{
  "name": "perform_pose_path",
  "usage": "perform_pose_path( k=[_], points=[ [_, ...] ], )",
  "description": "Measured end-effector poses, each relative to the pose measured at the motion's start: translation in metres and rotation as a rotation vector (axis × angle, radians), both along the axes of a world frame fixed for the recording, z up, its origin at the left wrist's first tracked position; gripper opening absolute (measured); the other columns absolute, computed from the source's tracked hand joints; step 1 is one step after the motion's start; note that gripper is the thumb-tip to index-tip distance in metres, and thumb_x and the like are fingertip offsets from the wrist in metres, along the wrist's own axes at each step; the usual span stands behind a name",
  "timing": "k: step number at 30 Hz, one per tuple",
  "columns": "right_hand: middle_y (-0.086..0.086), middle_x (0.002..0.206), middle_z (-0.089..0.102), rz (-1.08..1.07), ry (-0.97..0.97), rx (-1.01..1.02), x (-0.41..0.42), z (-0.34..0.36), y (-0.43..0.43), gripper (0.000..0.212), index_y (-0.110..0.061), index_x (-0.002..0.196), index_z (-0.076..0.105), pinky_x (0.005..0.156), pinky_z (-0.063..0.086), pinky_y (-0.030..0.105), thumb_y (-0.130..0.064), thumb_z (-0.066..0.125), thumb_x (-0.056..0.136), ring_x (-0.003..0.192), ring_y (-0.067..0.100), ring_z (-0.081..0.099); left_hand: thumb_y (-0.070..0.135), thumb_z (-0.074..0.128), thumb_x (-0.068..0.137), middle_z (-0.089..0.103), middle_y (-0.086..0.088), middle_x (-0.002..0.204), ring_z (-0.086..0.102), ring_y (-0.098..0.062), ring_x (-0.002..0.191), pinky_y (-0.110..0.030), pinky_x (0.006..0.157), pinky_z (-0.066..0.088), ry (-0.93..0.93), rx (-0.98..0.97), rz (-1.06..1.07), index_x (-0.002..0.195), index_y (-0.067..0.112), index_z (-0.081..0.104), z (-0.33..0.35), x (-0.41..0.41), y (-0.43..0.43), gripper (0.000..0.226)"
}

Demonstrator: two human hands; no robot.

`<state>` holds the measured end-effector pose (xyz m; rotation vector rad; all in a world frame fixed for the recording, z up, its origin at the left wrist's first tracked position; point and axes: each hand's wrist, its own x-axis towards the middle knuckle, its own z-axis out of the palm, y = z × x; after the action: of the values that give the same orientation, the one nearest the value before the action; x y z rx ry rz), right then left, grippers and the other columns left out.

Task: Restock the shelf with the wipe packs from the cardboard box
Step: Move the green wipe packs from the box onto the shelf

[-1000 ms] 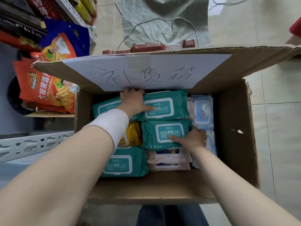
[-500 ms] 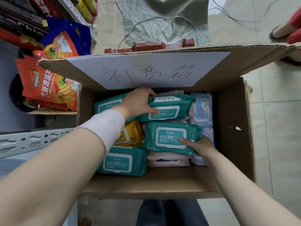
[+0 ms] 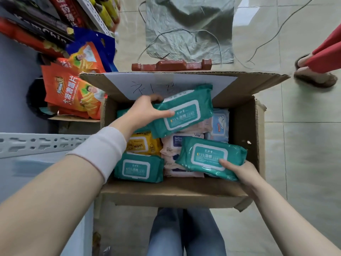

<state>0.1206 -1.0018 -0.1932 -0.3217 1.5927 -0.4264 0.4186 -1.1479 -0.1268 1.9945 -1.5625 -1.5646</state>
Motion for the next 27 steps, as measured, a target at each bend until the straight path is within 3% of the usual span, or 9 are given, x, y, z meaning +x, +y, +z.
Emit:
perform_pose_path(
  k=[5, 7, 10, 16, 21, 24, 27],
  points=[
    [0.004, 0.112, 0.07, 0.076, -0.04, -0.007, -0.008, 0.044, 0.018, 0.097, -0.016, 0.115, 0.063, 0.098, 0.048, 0.046, -0.055, 0.09, 0.031, 0.104, 0.024, 0.066, 0.034, 0.077, 0.071, 0.068, 0.012, 0.096, 0.067, -0.001, 0.085, -0.018, 0.068, 0.054, 0.137, 0.024, 0.158, 0.107, 0.024, 0.064, 0.05, 0.024, 0.051, 0.039],
    [0.006, 0.113, 0.07, 0.089, -0.062, -0.045, -0.009, 0.063, 0.029, 0.1, -0.014, 0.115, 0.062, 0.101, 0.046, 0.047, -0.055, 0.091, 0.028, 0.106, 0.026, 0.065, 0.031, 0.078, 0.072, 0.067, 0.018, 0.092, 0.065, 0.009, 0.078, -0.007, 0.058, 0.049, 0.163, -0.007, 0.215, 0.104, 0.028, 0.065, 0.077, 0.035, 0.077, 0.035],
    [0.011, 0.116, 0.068, 0.128, -0.104, -0.092, -0.006, 0.099, 0.044, 0.101, -0.012, 0.117, 0.06, 0.101, 0.045, 0.049, -0.05, 0.093, 0.03, 0.107, 0.03, 0.064, 0.027, 0.079, 0.071, 0.065, 0.022, 0.094, 0.063, 0.012, 0.078, -0.007, 0.06, 0.048, 0.172, -0.072, 0.316, 0.095, 0.039, 0.063, 0.121, 0.051, 0.119, 0.032],
    [0.014, 0.117, 0.067, 0.332, -0.228, -0.189, -0.001, 0.17, 0.064, 0.068, -0.01, 0.12, 0.057, 0.101, 0.044, 0.052, -0.025, 0.081, 0.057, 0.108, 0.032, 0.063, 0.03, 0.081, 0.067, 0.064, 0.019, 0.097, 0.06, -0.001, 0.092, -0.018, 0.071, 0.051, 0.09, -0.224, 0.518, 0.088, 0.047, 0.067, 0.221, 0.068, 0.224, 0.03],
    [0.013, 0.102, 0.072, 0.491, -0.325, -0.24, 0.013, 0.231, 0.078, 0.049, -0.008, 0.108, 0.061, 0.072, 0.06, 0.035, -0.017, 0.076, 0.062, 0.09, 0.027, 0.071, 0.031, 0.08, 0.068, 0.066, 0.022, 0.094, 0.06, 0.011, 0.081, -0.002, 0.066, 0.044, -0.036, -0.456, 0.701, 0.093, 0.046, 0.065, 0.298, 0.068, 0.327, 0.033],
    [0.01, 0.092, 0.074, 0.569, -0.376, -0.311, 0.033, 0.276, 0.09, 0.023, -0.004, 0.099, 0.062, 0.064, 0.06, 0.028, -0.004, 0.066, 0.076, 0.077, 0.02, 0.073, 0.028, 0.08, 0.063, 0.069, 0.012, 0.097, 0.063, 0.002, 0.084, -0.012, 0.077, 0.049, -0.012, -0.55, 0.82, 0.098, 0.039, 0.067, 0.348, 0.072, 0.381, 0.039],
    [0.01, 0.086, 0.075, 0.629, -0.427, -0.379, 0.063, 0.316, 0.101, 0.015, 0.0, 0.098, 0.061, 0.058, 0.058, 0.025, 0.003, 0.058, 0.083, 0.074, 0.02, 0.073, 0.02, 0.076, 0.065, 0.072, 0.018, 0.083, 0.064, 0.005, 0.074, -0.008, 0.069, 0.051, 0.001, -0.699, 0.905, 0.092, 0.034, 0.067, 0.398, 0.091, 0.432, 0.032]
  ],
)
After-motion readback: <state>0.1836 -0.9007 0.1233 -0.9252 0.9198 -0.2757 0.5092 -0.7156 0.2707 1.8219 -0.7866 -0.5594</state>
